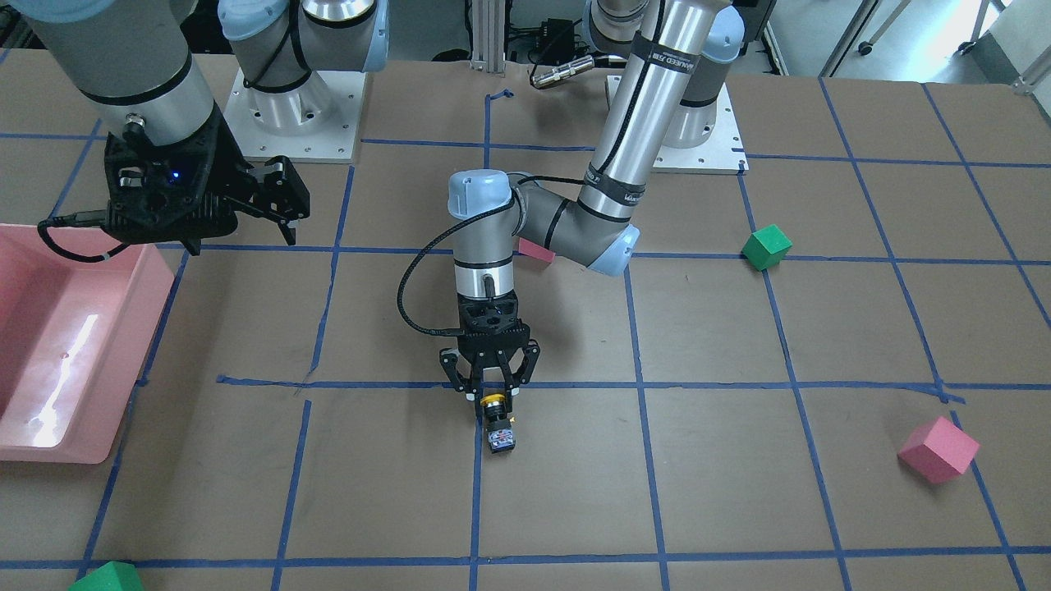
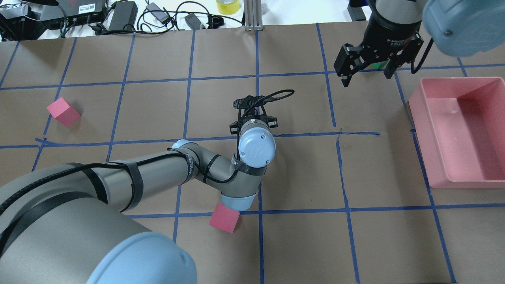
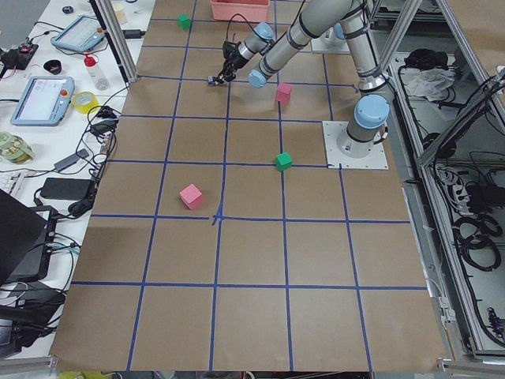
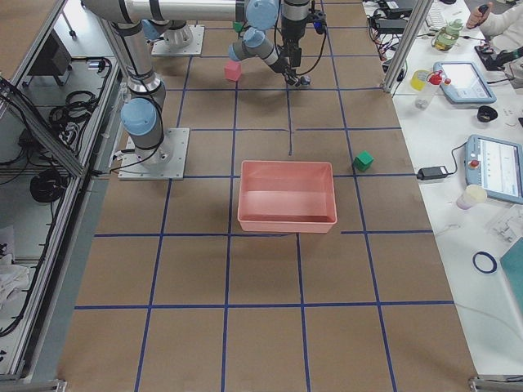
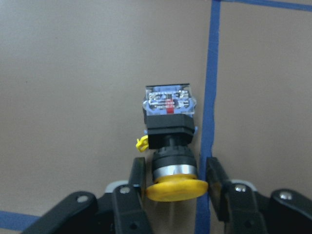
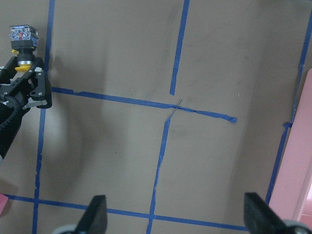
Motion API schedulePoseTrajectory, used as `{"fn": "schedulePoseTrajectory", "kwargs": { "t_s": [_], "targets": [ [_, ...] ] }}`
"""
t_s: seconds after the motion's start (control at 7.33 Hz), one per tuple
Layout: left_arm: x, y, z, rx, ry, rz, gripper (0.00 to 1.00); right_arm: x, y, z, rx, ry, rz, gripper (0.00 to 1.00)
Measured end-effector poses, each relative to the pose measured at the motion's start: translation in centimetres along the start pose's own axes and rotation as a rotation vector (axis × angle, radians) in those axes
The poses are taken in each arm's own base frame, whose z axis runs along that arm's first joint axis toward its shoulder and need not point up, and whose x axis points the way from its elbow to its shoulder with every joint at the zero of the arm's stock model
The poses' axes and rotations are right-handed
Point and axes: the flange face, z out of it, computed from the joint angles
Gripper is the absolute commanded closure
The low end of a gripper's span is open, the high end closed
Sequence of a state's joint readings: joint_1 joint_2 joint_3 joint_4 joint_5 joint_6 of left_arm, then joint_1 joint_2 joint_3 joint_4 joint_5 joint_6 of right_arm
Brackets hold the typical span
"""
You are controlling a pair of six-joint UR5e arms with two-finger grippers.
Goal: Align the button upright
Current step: 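Lift and rotate the switch with the left gripper, yellow cap downward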
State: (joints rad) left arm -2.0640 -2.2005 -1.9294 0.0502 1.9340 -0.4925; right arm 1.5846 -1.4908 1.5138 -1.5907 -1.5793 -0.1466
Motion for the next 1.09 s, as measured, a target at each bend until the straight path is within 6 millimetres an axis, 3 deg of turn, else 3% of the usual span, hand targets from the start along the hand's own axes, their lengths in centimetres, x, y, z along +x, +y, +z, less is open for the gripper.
{"fn": "schedulePoseTrajectory", "kwargs": {
  "t_s": [0.27,0.68,1.09],
  "targets": [
    [-0.1,-2.5,-1.7,-0.031,-0.009,0.045,1.0,-0.1,0.0,0.0,0.001,-0.006,0.0,0.0],
    [-1.5,-8.5,-3.1,-0.283,-0.005,0.031,1.0,-0.1,0.0,0.0,0.001,-0.008,0.0,0.0],
    [-2.1,-11.1,-4.2,-0.605,0.016,-0.141,1.0,-0.2,0.0,0.0,0.002,-0.011,0.001,0.0]
  ]
}}
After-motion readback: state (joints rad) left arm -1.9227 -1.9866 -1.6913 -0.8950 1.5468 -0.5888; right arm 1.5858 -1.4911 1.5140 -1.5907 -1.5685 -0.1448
